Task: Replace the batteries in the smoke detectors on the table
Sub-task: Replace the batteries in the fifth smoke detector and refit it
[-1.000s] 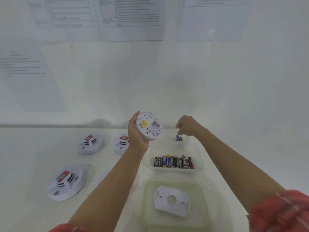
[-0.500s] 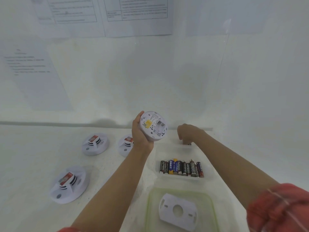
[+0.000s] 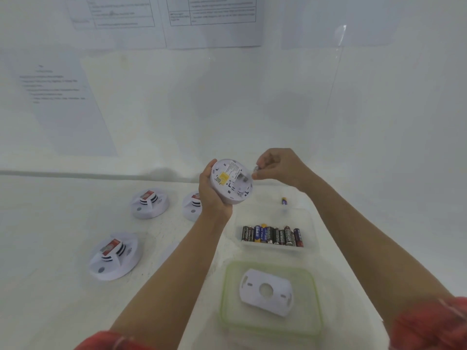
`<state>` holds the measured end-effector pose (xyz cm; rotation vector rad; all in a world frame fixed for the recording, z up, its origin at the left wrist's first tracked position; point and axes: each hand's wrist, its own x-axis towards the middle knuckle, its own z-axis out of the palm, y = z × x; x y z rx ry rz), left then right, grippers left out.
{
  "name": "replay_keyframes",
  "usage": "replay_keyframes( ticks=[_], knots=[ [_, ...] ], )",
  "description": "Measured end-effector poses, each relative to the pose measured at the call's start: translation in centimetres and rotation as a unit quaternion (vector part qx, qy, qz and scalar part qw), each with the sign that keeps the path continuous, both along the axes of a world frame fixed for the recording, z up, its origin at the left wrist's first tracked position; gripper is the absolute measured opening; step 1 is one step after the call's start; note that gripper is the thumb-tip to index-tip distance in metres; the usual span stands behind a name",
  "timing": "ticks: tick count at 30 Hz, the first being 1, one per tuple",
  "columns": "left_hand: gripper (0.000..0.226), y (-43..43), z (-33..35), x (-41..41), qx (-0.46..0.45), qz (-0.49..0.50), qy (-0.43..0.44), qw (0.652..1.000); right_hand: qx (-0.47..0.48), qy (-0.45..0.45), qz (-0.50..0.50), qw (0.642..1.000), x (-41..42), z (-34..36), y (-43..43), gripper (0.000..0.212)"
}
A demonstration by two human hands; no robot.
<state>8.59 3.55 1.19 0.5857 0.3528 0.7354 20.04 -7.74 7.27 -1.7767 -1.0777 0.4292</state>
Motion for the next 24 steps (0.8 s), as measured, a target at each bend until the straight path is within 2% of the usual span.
replay_keyframes(
  ticks=[4, 12, 16, 19, 24],
  knots=[
    [0.034, -1.4, 0.3, -1.1, 0.005, -0.03, -0.018, 0.999, -0.006, 0.001, 0.031, 0.999, -4.0, -0.3, -0.7, 0.027],
    [0.028, -1.9, -0.5, -3.8, -0.008, -0.038, -0.032, 0.999, 0.017, -0.04, -0.031, 0.999, -8.9, -2.2, -1.6, 0.027],
    [0.044, -1.5, -1.3, -5.2, -0.014, -0.051, -0.03, 0.998, 0.024, -0.037, -0.051, 0.998, -10.9, -2.7, -1.9, 0.02],
    [0.034, -1.5, -1.3, -6.0, -0.014, -0.07, -0.033, 0.997, 0.033, -0.033, -0.068, 0.997, -11.9, -2.9, -2.0, 0.026],
    [0.031, -1.6, -1.1, -6.5, -0.012, -0.089, -0.029, 0.996, 0.056, -0.044, -0.092, 0.993, -12.6, -3.5, -1.8, 0.027]
  ],
)
